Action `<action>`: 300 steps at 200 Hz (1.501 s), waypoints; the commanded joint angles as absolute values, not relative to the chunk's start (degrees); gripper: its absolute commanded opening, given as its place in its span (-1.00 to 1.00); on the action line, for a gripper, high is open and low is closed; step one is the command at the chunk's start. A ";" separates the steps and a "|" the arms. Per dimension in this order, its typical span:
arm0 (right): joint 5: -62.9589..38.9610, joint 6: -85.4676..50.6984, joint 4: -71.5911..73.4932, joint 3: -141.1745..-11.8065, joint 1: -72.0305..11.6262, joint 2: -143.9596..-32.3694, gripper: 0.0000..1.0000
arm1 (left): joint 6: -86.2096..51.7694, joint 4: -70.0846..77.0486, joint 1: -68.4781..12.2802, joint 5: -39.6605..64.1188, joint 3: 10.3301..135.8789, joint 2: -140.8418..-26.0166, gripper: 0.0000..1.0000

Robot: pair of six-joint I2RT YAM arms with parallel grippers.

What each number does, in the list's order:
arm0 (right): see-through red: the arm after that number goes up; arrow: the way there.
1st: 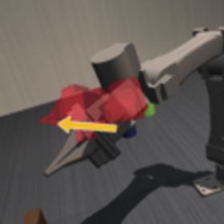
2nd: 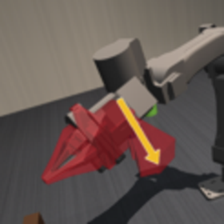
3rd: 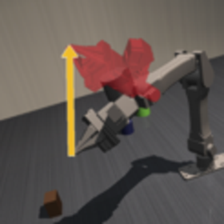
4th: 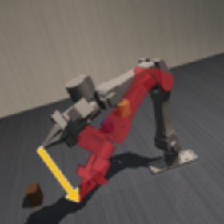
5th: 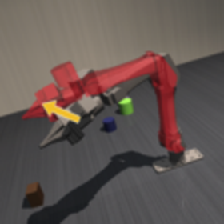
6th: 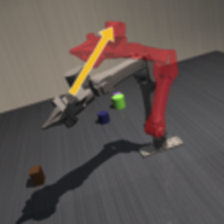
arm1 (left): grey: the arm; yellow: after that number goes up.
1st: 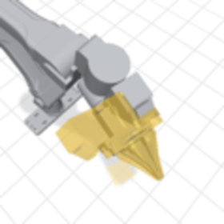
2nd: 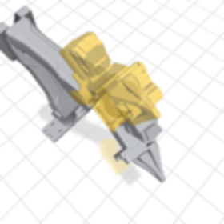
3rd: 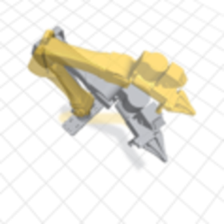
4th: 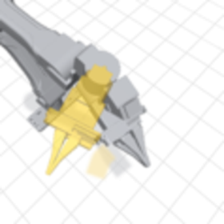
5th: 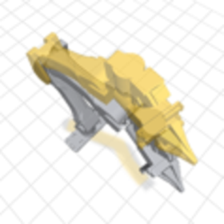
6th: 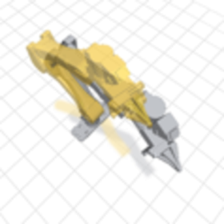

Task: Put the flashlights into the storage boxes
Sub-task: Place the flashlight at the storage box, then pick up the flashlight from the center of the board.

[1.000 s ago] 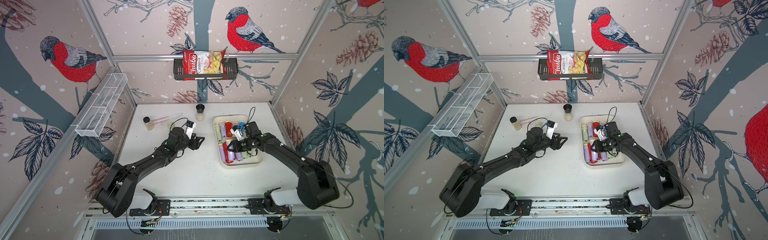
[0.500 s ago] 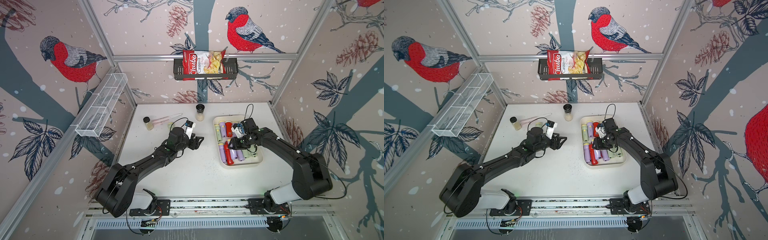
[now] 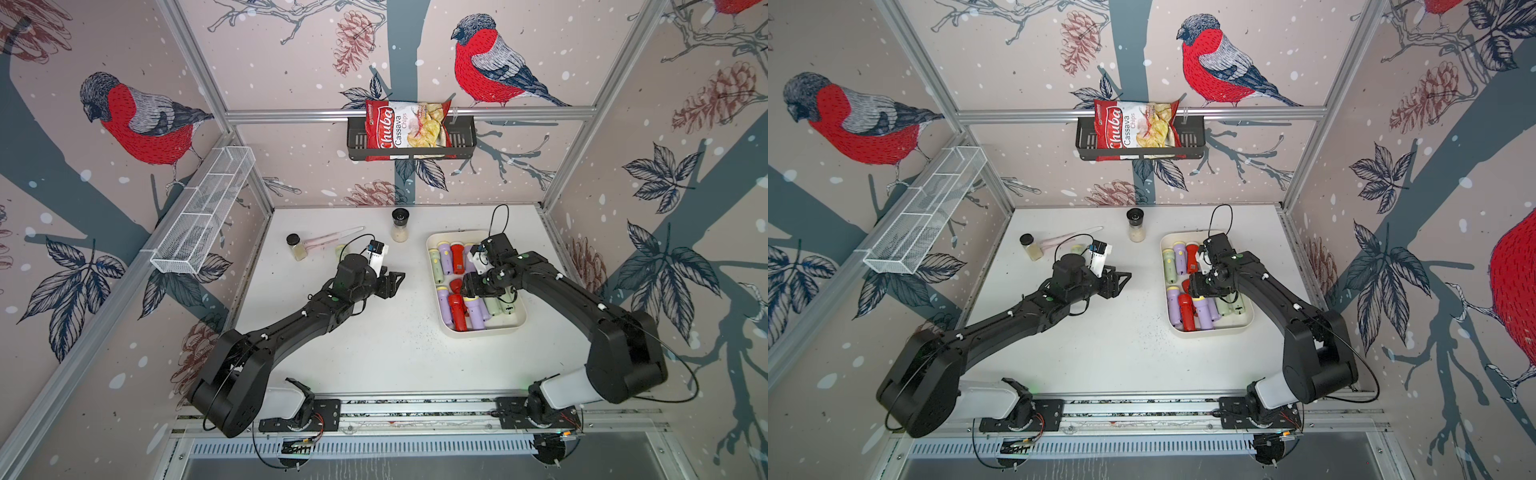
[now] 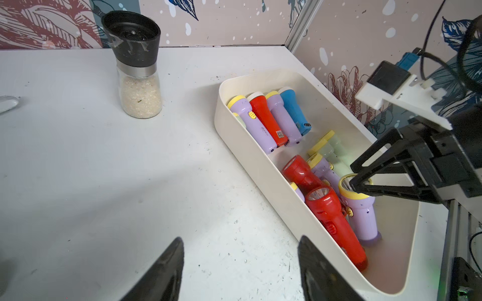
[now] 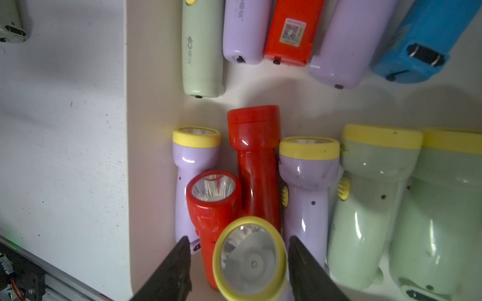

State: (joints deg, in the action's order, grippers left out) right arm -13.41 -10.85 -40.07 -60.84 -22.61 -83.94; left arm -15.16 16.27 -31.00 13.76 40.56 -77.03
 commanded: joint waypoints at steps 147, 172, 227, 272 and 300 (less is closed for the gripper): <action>-12.79 -24.96 1.06 -41.05 -32.86 -65.87 0.21 | -26.95 -8.26 -21.50 -4.27 45.47 -75.07 0.37; -12.83 -24.96 2.33 -40.84 -33.77 -67.09 0.21 | -28.62 -11.43 -20.35 -4.77 46.97 -77.29 0.37; -12.83 -25.82 3.67 -42.13 -35.54 -69.76 0.20 | -27.96 -15.26 -17.61 -4.13 50.79 -81.63 0.35; -11.87 -24.77 2.68 -44.23 -36.63 -71.54 0.20 | -27.83 -15.62 -14.55 -1.79 52.16 -83.81 0.34; -11.70 -23.83 1.39 -45.97 -36.72 -73.59 0.20 | -26.97 -15.81 -13.69 -1.96 53.97 -86.28 0.34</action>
State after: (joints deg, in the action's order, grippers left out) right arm -12.45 -25.19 1.41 -44.47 -36.60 -71.94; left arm -28.03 -15.22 -14.48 -2.74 52.56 -84.66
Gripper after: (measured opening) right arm 0.600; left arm 0.668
